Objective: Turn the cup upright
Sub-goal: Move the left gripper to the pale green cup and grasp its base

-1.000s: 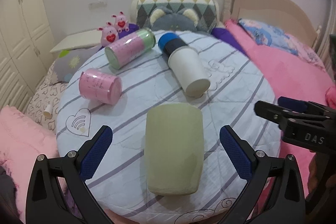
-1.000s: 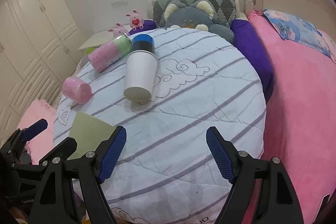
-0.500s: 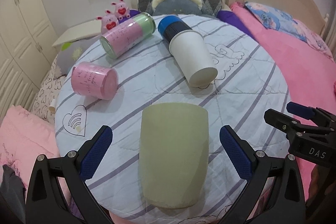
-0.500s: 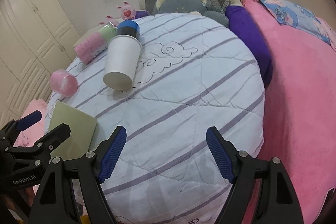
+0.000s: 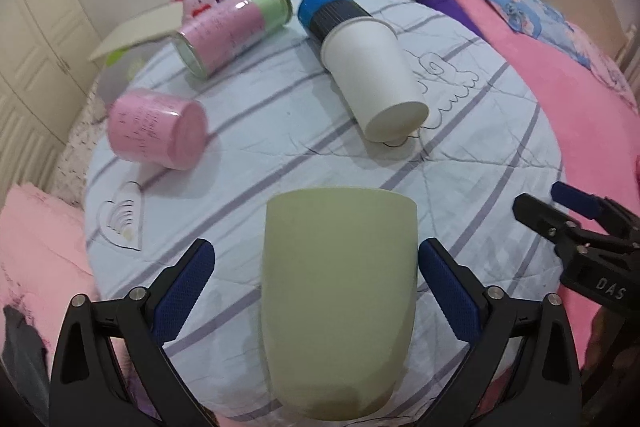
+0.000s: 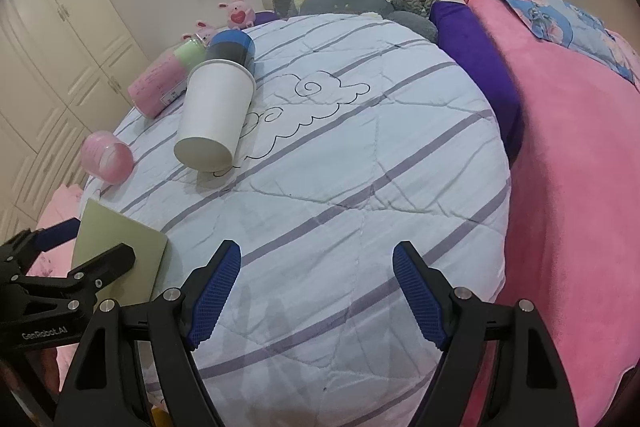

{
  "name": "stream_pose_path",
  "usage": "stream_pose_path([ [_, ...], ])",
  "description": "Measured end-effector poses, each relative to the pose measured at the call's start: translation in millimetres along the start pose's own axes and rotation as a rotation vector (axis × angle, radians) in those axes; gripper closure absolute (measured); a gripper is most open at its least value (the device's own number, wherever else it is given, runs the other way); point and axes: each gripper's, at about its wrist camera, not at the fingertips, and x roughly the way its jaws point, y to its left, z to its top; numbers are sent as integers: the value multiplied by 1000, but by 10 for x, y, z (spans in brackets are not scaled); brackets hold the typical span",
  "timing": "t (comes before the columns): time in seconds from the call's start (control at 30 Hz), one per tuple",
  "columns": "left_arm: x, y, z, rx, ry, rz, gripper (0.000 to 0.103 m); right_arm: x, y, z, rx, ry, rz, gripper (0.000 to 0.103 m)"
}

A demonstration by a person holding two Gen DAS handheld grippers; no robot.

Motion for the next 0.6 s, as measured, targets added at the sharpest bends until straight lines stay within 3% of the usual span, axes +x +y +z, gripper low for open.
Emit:
stream_pose_path([
  [0.07, 26, -4, 5, 0, 22, -70, 22, 22, 1, -5, -1, 6, 5, 23],
  [0.6, -49, -105, 28, 60, -13, -21, 22, 24, -17, -8, 9, 3, 8, 23],
])
